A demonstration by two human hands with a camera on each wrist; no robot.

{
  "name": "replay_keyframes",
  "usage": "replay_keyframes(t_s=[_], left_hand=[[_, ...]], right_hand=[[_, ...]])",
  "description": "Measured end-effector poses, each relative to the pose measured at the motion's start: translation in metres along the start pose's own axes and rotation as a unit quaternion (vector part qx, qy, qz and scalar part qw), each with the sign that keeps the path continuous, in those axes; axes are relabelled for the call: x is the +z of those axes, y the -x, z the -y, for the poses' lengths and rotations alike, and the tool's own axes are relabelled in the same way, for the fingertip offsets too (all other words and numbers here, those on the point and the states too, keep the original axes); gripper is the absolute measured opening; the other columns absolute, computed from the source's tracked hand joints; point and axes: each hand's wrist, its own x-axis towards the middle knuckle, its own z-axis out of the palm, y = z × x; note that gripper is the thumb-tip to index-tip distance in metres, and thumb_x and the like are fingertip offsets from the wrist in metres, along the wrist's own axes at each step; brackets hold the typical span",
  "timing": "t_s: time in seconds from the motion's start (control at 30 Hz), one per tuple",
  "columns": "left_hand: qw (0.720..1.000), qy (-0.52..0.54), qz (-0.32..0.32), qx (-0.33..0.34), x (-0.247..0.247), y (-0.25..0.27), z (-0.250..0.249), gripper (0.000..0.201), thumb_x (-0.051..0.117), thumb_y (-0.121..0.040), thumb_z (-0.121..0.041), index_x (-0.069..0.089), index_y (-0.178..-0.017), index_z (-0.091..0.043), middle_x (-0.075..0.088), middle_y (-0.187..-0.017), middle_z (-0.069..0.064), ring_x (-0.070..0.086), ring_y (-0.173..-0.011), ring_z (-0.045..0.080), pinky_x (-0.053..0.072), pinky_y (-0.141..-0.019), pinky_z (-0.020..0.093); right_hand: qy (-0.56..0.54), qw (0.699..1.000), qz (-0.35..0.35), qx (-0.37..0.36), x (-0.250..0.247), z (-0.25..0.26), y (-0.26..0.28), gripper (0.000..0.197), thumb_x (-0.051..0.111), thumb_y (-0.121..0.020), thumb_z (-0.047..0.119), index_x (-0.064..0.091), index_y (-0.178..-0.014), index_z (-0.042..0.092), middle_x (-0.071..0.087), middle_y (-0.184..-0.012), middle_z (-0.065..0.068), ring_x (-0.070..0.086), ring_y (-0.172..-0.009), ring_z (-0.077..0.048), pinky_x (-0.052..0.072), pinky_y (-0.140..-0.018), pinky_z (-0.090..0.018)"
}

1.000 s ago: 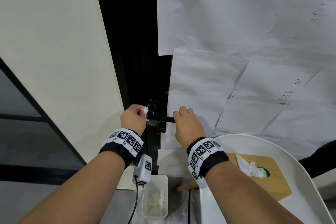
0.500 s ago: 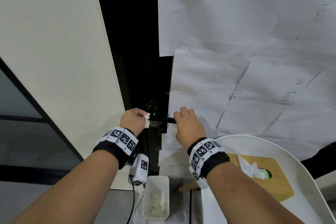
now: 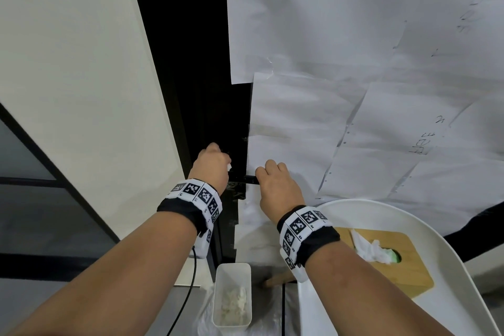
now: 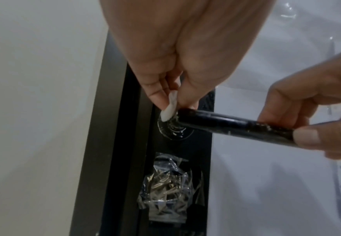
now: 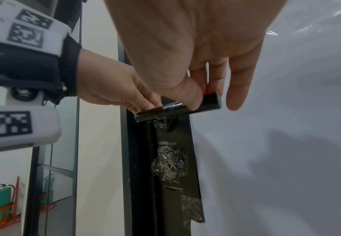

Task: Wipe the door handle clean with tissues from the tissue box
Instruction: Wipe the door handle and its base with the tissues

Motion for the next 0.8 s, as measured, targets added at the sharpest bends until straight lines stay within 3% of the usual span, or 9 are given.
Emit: replay_keyframes(t_s=[0.27,0.37,0.5,0.6,0.7,0.8], left_hand=[[0.995,-0.097,0.036,0.011,-0.005,0.000,-0.012,0.025,0.054,-0.085,0.003,0.068,-0.103,-0.006,0.048,-0.113,0.010,0.051,-0.101,0.027,0.050,-0.078,0.033],[0.994,-0.091,0.061,-0.009,-0.008,-0.001,-0.008,0.023,0.052,-0.085,-0.002,0.067,-0.104,-0.004,0.051,-0.108,0.012,0.055,-0.097,0.031,0.052,-0.078,0.036],[0.993,-0.035,0.095,-0.065,-0.016,0.004,0.010,0.023,0.051,-0.088,-0.006,0.066,-0.105,-0.006,0.055,-0.111,0.014,0.059,-0.101,0.030,0.050,-0.085,0.035],[0.989,0.075,0.067,-0.105,-0.012,0.013,0.018,0.026,0.050,-0.086,0.001,0.067,-0.102,-0.009,0.058,-0.112,0.013,0.059,-0.102,0.030,0.049,-0.084,0.034],[0.979,0.147,0.021,-0.138,-0.003,0.019,0.020,0.020,0.050,-0.086,-0.001,0.066,-0.095,-0.011,0.063,-0.108,0.014,0.060,-0.095,0.029,0.046,-0.073,0.029],[0.971,0.169,0.032,-0.167,0.004,0.021,0.024,0.018,0.052,-0.090,-0.008,0.067,-0.100,-0.008,0.067,-0.103,0.011,0.060,-0.099,0.029,0.045,-0.079,0.031]], right_hand=[[0.004,1.000,0.005,0.001,-0.001,-0.001,0.000,0.037,0.043,-0.070,-0.010,0.048,-0.101,0.011,0.044,-0.106,-0.008,0.039,-0.096,-0.026,0.040,-0.059,-0.032],[0.006,1.000,0.005,0.001,-0.001,-0.001,0.001,0.038,0.043,-0.070,-0.010,0.048,-0.102,0.011,0.044,-0.106,-0.008,0.039,-0.096,-0.026,0.039,-0.059,-0.032],[0.004,1.000,0.008,0.000,0.000,-0.002,0.001,0.039,0.042,-0.069,-0.011,0.048,-0.100,0.011,0.044,-0.106,-0.008,0.039,-0.095,-0.026,0.043,-0.060,-0.033],[0.004,1.000,0.008,0.005,0.001,0.000,-0.001,0.037,0.042,-0.067,-0.011,0.047,-0.097,0.011,0.044,-0.105,-0.008,0.039,-0.095,-0.026,0.046,-0.061,-0.035],[0.005,1.000,0.012,0.012,0.001,0.002,-0.003,0.036,0.043,-0.066,-0.009,0.046,-0.095,0.011,0.044,-0.105,-0.008,0.039,-0.095,-0.027,0.048,-0.062,-0.037],[0.010,1.000,0.015,0.011,0.002,0.002,-0.004,0.034,0.046,-0.067,-0.008,0.046,-0.095,0.012,0.044,-0.105,-0.008,0.038,-0.096,-0.026,0.047,-0.063,-0.036]])
